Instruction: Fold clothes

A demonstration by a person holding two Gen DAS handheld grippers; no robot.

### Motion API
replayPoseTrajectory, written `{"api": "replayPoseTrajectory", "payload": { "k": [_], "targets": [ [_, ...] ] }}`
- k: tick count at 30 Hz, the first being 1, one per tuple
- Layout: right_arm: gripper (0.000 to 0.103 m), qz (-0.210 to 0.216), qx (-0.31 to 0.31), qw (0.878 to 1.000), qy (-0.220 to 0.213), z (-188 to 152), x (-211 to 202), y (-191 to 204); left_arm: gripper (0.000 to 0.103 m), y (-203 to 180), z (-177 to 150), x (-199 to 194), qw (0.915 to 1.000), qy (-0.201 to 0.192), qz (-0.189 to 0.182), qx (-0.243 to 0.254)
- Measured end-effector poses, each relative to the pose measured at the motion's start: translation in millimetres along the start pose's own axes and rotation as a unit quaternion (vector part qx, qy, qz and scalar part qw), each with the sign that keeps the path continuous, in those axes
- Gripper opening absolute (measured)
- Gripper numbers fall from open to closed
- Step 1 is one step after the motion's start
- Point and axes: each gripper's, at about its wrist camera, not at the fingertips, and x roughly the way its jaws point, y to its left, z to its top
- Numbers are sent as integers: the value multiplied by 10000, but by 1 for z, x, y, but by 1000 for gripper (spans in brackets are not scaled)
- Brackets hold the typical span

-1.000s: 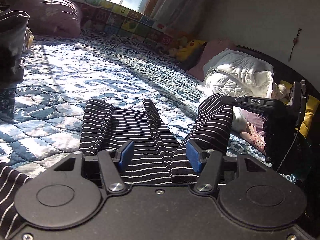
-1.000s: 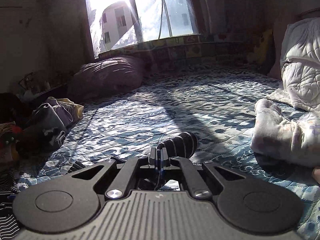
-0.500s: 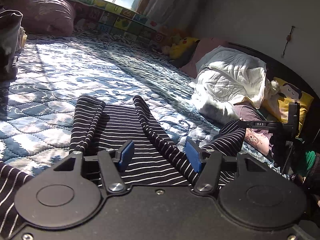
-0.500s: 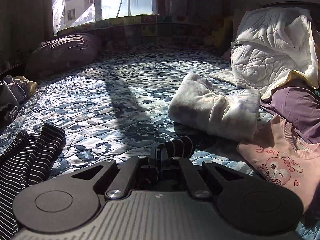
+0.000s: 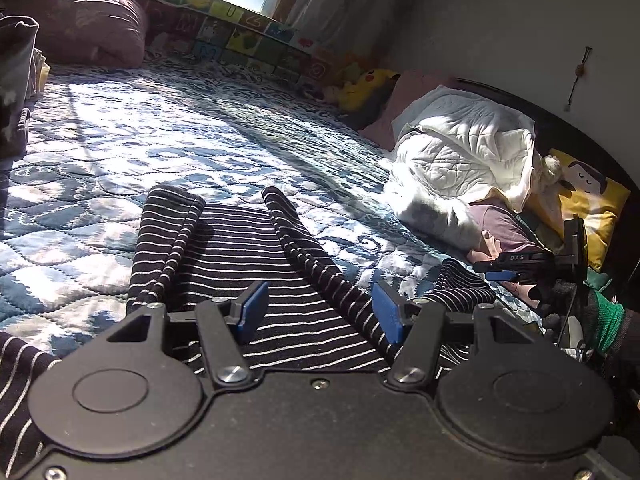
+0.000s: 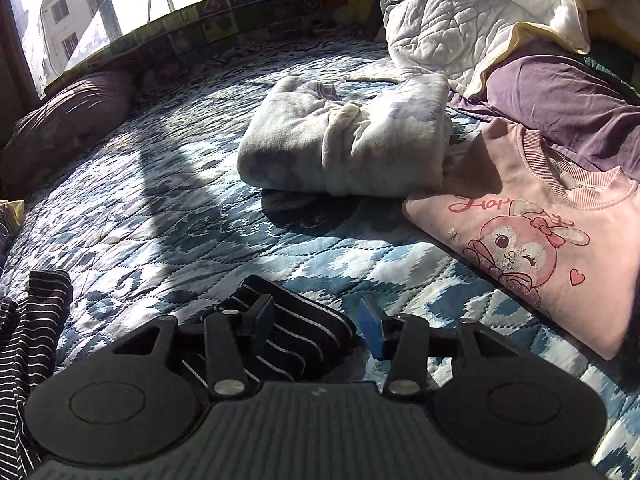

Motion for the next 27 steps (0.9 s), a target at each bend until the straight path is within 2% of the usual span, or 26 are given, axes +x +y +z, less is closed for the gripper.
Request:
{"api": "replayPoseTrajectory", "payload": {
  "k": [1,2,5,7,10,13,15,20,21,23,25,27],
  "targets": [
    [60,25,-131,9998,112,6,7,2,56,1,0,1,10000,11,15,13],
    [61,50,-263,9994,224,12,15,4,56,1,0,1,10000,22,30,26],
    [56,176,-679,9959,569,16,33,11,56,3,1,2,10000,38,64,57],
    [14,536,-824,9927,693,14,33,16,56,6,1,3,9999,48,98,78],
    [10,432,-1206,9911,359,17,14,27,56,11,3,3,9999,38,146,26],
    [10,127,-1535,9880,-112,27,-8,30,56,14,4,1,9999,6,147,-28],
    [10,-296,-1882,9811,-332,33,-12,30,56,15,4,-1,9999,0,128,-17],
    [13,-789,-2011,9760,-283,35,3,30,56,14,3,-6,9999,17,113,59],
    [16,-896,-2021,9750,-222,33,8,32,56,15,3,-7,9999,16,123,59],
    [29,-1133,-1932,9745,-144,31,12,34,56,17,4,-9,9999,-12,139,29],
    [47,-1244,-1765,9762,-216,26,9,36,56,19,5,-11,9999,-51,155,-13],
    [52,-1146,-1503,9817,-240,21,-2,36,56,21,6,-15,9998,-96,149,-43]
  ]
}}
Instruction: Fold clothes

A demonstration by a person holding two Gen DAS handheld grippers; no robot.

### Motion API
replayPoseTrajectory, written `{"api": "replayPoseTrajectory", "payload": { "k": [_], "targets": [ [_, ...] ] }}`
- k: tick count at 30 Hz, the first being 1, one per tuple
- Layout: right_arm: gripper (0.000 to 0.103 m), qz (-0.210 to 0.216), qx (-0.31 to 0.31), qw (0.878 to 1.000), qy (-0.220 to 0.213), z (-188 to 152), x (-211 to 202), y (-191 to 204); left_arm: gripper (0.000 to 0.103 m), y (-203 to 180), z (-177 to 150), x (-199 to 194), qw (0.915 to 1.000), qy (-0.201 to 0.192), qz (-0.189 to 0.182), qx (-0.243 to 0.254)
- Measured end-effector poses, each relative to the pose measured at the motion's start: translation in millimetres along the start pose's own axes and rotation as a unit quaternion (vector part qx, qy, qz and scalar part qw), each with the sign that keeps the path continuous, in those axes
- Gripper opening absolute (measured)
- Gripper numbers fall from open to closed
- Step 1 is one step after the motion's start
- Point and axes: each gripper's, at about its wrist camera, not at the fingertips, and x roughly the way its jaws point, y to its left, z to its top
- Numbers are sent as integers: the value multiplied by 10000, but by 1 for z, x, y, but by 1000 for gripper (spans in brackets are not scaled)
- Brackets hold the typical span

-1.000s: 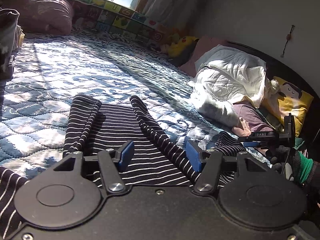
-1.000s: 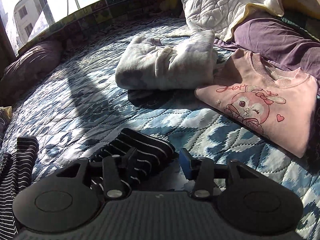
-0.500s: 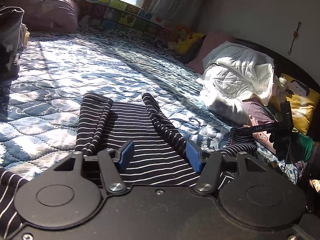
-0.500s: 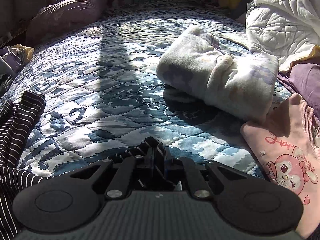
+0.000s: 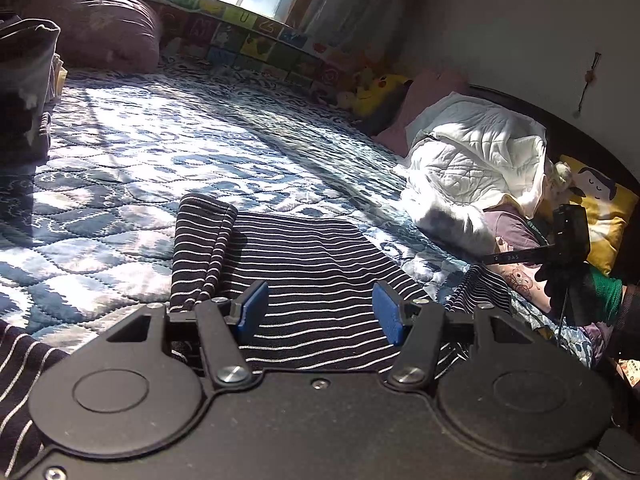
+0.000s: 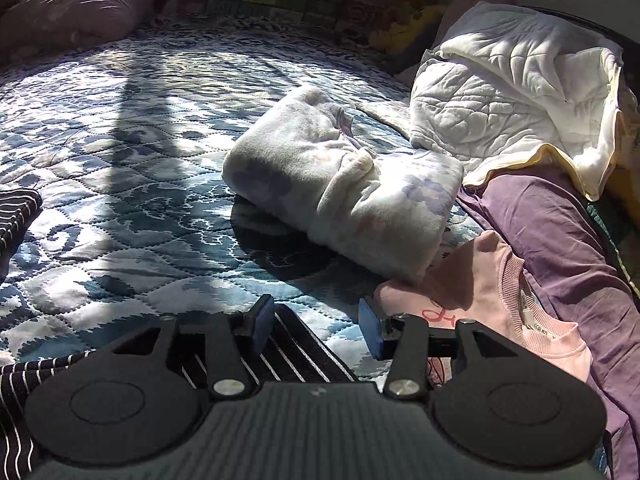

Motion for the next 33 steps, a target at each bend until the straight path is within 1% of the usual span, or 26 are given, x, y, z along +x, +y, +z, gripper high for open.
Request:
{"api": "replayPoseTrajectory", "payload": {
  "k": [3,6,7,8,9,10,11,12,13,14,15,16,17,18,19,21,23,24,25,26,28,30,33],
  "targets": [
    [53,193,243,9995,-31,-10,-22,5,56,1,1,-5,10000,-47,-17,-13],
    [53,176,80,9998,-53,-27,-46,25,56,3,1,-11,10000,-79,-29,-36],
    [55,158,6,9999,-61,-33,-55,33,56,4,2,-12,9999,-91,-32,-50],
    [56,199,116,9997,-72,-40,-62,36,56,5,2,-14,9999,-103,-36,-64],
    [61,340,366,9987,-56,-48,-71,37,56,6,2,-17,9999,-128,-40,-86],
    [64,471,814,9956,4,-58,-78,35,56,7,2,-19,9998,-147,-40,-99],
    [64,601,1261,9902,67,-69,-84,33,56,8,2,-22,9998,-173,-39,-115],
    [64,762,1727,9819,175,-81,-89,31,56,9,2,-25,9997,-199,-38,-131],
    [64,857,2033,9751,215,-90,-91,29,56,10,3,-27,9996,-225,-37,-147],
    [64,1060,2512,9617,291,-103,-92,28,56,11,3,-30,9995,-250,-41,-166],
    [61,1258,2981,9455,366,-116,-94,26,56,12,3,-34,9995,-275,-45,-180],
    [52,1410,3353,9305,432,-127,-93,27,56,13,3,-37,9994,-290,-42,-181],
    [49,1556,3714,9140,495,-138,-92,28,56,13,3,-39,9994,-305,-39,-183],
    [45,1576,3955,9036,483,-146,-93,32,56,14,3,-42,9993,-318,-35,-183],
    [42,1581,4077,8984,418,-151,-95,35,56,15,3,-44,9993,-331,-32,-182],
    [41,1594,4320,8872,290,-160,-98,41,56,17,3,-48,9991,-365,-24,-198],
    [41,1777,4667,8660,245,-166,-98,42,56,19,3,-52,9989,-404,-16,-223],
    [24,1839,4820,8564,219,-168,-97,42,56,20,3,-54,9988,-423,-12,-235],
    [4,1756,4912,8528,244,-170,-96,42,56,21,4,-55,9987,-442,-8,-248],
    [4,1629,4993,8508,182,-171,-100,40,56,21,4,-57,9986,-462,-4,-262],
    [4,1583,5137,8432,68,-174,-107,35,56,24,5,-60,9983,-498,-9,-309],
    [4,1506,5064,8490,116,-175,-108,36,56,26,5,-64,9980,-526,-14,-339],
    [10,1389,4923,8590,220,-177,-107,39,56,30,5,-70,9978,-556,-22,-359]
  ]
}}
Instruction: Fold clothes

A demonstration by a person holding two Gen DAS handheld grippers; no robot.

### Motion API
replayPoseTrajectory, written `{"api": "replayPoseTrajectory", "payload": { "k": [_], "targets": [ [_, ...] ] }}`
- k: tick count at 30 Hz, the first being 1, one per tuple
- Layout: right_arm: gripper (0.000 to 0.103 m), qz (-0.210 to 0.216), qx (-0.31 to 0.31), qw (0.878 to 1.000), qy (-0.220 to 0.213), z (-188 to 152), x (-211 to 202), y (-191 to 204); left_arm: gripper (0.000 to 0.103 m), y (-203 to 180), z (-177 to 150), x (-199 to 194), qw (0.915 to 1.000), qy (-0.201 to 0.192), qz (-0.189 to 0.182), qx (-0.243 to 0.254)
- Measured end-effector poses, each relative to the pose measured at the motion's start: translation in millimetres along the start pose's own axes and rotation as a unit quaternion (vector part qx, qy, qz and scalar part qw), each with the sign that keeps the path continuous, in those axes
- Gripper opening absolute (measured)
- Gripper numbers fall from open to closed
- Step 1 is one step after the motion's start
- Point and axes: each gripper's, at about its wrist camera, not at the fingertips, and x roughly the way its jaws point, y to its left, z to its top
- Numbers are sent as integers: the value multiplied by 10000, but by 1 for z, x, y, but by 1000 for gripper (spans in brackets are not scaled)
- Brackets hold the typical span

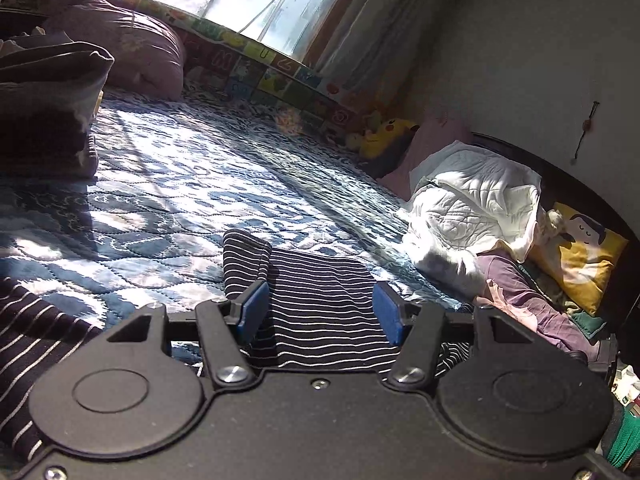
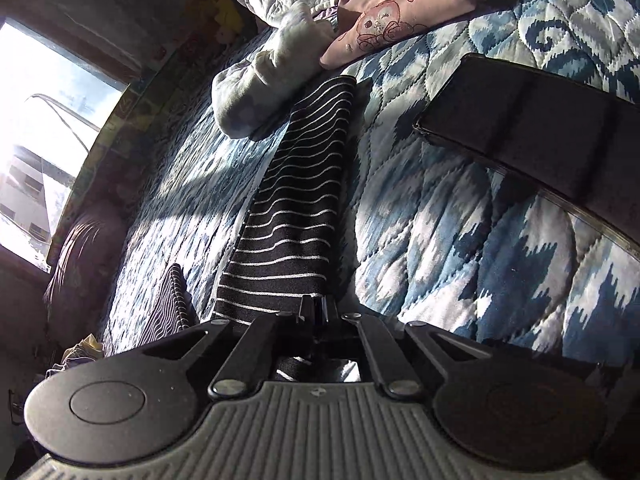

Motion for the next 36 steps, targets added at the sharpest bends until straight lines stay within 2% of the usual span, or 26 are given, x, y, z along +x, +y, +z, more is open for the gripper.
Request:
{"api": "replayPoseTrajectory", "payload": {
  "k": [2,4,7,11,14,15,16,18,21,23,24,25,28,32,36],
  "targets": [
    [18,10,-46,9999,-116,-3,-5,0,56,3,1,-4,10000,-18,1,-25],
    [33,-22,-221,9995,-225,-9,-12,5,57,5,1,-7,10000,-38,10,-50],
    [40,45,-393,9992,-84,-27,-19,13,57,8,1,-14,9999,-81,10,-80],
    [41,488,-267,9977,382,-59,-17,16,57,12,2,-21,9998,-136,22,-138],
    [41,674,-211,9961,521,-80,-16,20,57,14,2,-27,9997,-176,13,-165],
    [32,718,-237,9958,525,-86,-16,22,57,15,2,-29,9997,-184,10,-171],
    [11,594,-331,9964,515,-89,-17,24,57,15,2,-31,9997,-192,8,-177],
    [11,403,-310,9980,381,-93,-22,22,57,17,1,-35,9997,-195,21,-164],
    [9,271,-394,9979,430,-95,-26,23,57,19,-1,-39,9997,-166,28,-179],
    [13,195,-677,9966,417,-97,-32,29,57,19,-3,-40,9998,-122,52,-112],
    [19,177,-768,9961,393,-97,-35,32,57,19,-4,-40,9999,-97,52,-98],
    [26,157,-827,9959,337,-97,-39,32,57,18,-6,-41,9999,-72,52,-82],
    [34,131,-801,9965,180,-88,-46,27,57,14,-11,-42,10000,-5,56,23],
    [35,-29,-743,9972,-86,-51,-35,16,57,9,-12,-46,10000,-25,33,10],
    [37,-304,-693,9965,-346,4,-7,13,59,4,-7,-41,9999,-95,-14,-41]
  ]
}}
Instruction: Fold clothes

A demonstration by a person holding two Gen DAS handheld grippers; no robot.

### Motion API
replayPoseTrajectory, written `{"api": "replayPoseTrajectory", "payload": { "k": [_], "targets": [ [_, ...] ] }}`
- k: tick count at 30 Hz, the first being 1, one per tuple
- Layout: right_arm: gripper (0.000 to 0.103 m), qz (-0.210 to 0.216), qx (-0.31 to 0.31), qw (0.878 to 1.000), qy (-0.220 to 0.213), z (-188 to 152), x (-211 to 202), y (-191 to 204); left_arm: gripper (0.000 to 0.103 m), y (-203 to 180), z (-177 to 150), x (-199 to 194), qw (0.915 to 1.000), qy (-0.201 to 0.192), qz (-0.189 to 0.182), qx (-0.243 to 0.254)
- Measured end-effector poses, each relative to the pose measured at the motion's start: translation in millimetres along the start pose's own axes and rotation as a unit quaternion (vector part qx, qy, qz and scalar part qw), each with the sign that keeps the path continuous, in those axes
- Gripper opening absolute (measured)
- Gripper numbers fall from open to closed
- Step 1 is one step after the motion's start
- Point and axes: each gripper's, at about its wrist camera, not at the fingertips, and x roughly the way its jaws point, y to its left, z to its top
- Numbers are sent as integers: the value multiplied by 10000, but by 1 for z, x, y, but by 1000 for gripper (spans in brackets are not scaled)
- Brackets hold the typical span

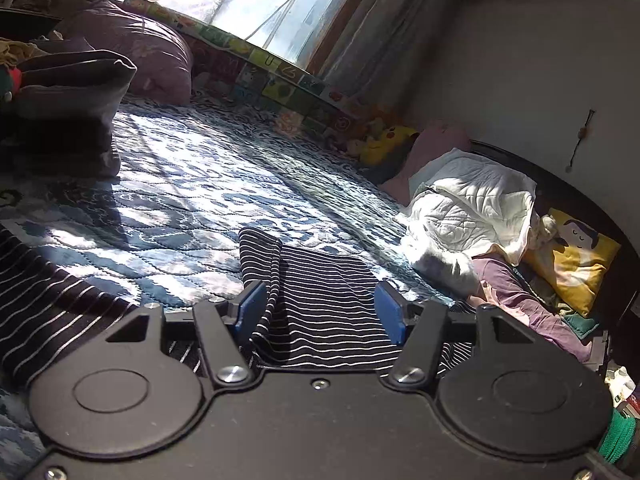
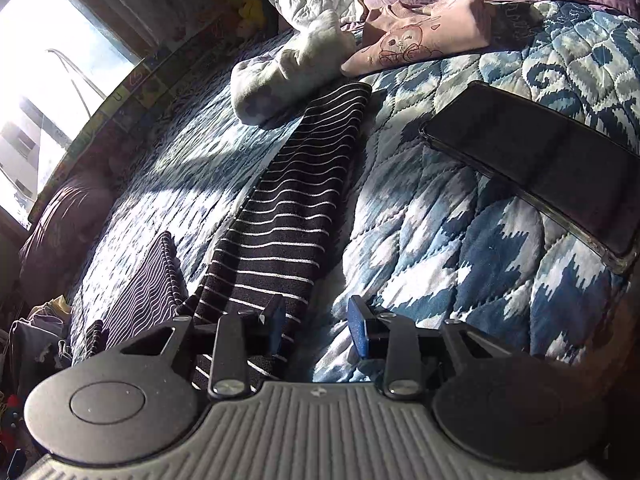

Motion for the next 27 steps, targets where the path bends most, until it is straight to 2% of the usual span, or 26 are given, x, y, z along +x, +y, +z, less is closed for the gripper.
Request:
{"api": "replayPoseTrajectory", "payload": {
  "k": [6,12,14,15,17,19,20,22,23,24,25,27],
  "targets": [
    [43,-278,345,9988,-210,81,56,-12,59,-8,1,31,9997,189,50,176],
    [43,-350,708,9967,-165,124,93,-22,59,-15,-2,61,9984,436,-14,352],
    [14,-421,621,9971,-109,130,101,-22,61,-18,-2,71,9979,495,-77,401],
    [4,-583,465,9970,-198,131,99,-20,61,-19,-2,76,9976,536,-92,417],
    [4,-739,354,9954,-501,135,88,-20,61,-21,-3,85,9970,613,-105,455],
    [4,-806,219,9958,-375,138,91,-22,61,-21,-3,91,9968,641,-91,468],
    [5,-832,102,9962,-254,139,94,-22,61,-21,-3,92,9968,645,-106,450],
    [16,-830,17,9964,-194,139,96,-22,61,-22,-2,92,9969,639,-140,430],
    [22,-837,-59,9960,-311,139,91,-19,61,-22,-2,92,9970,634,-137,428],
    [38,-917,-225,9945,-457,137,84,-13,61,-22,-2,90,9970,631,-137,422],
    [44,-993,-390,9925,-600,135,78,-7,61,-22,-2,89,9972,616,-126,416],
    [46,-982,-750,9893,-779,128,68,6,61,-22,-1,86,9974,586,-104,402]
  ]
}}
